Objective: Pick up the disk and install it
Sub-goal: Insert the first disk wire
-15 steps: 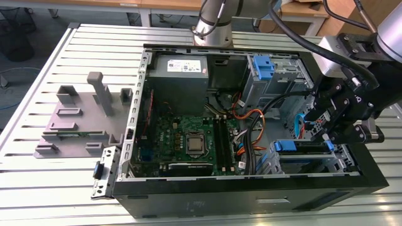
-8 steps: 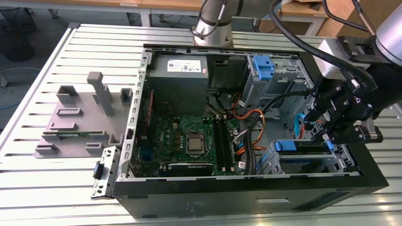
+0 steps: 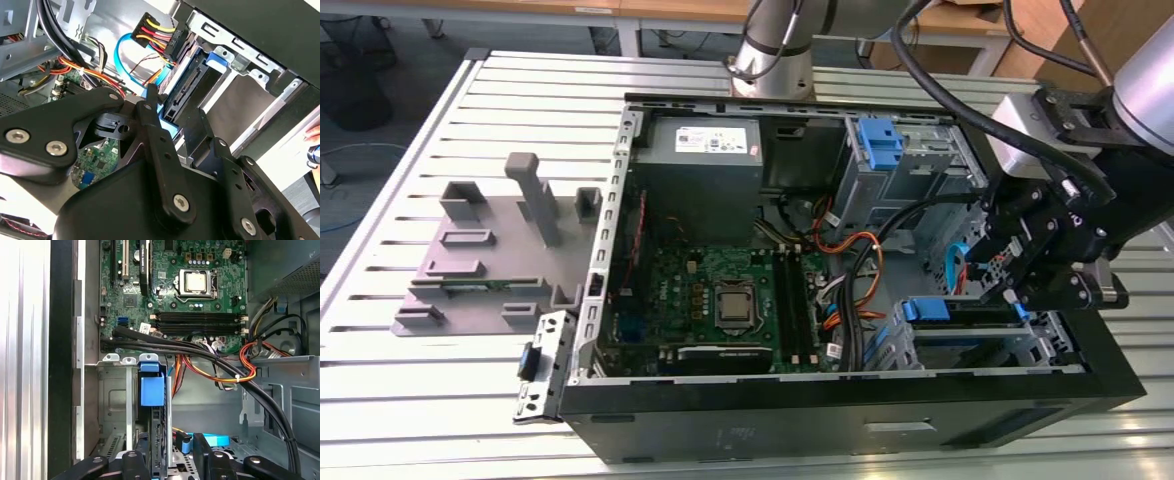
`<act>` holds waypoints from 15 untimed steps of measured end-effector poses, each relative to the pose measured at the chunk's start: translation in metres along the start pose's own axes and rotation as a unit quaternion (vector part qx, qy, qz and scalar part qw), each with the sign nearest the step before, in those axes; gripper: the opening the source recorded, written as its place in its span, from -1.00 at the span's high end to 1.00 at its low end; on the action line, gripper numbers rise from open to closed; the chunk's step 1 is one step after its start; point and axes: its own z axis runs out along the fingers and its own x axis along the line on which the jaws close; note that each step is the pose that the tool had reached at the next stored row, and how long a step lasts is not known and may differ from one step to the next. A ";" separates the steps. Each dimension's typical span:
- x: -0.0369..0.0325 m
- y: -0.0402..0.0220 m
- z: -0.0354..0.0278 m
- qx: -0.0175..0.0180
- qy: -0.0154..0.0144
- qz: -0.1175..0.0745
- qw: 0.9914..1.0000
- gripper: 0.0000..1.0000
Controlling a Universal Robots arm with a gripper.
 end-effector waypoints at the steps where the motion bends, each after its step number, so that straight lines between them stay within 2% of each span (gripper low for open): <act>1: 0.0000 0.0008 0.0002 0.000 0.000 0.000 1.000 0.04; 5: 0.0001 0.0043 0.0004 0.000 0.000 0.000 1.000 0.04; 15: 0.0009 0.0046 0.0010 0.000 0.000 0.000 1.000 0.04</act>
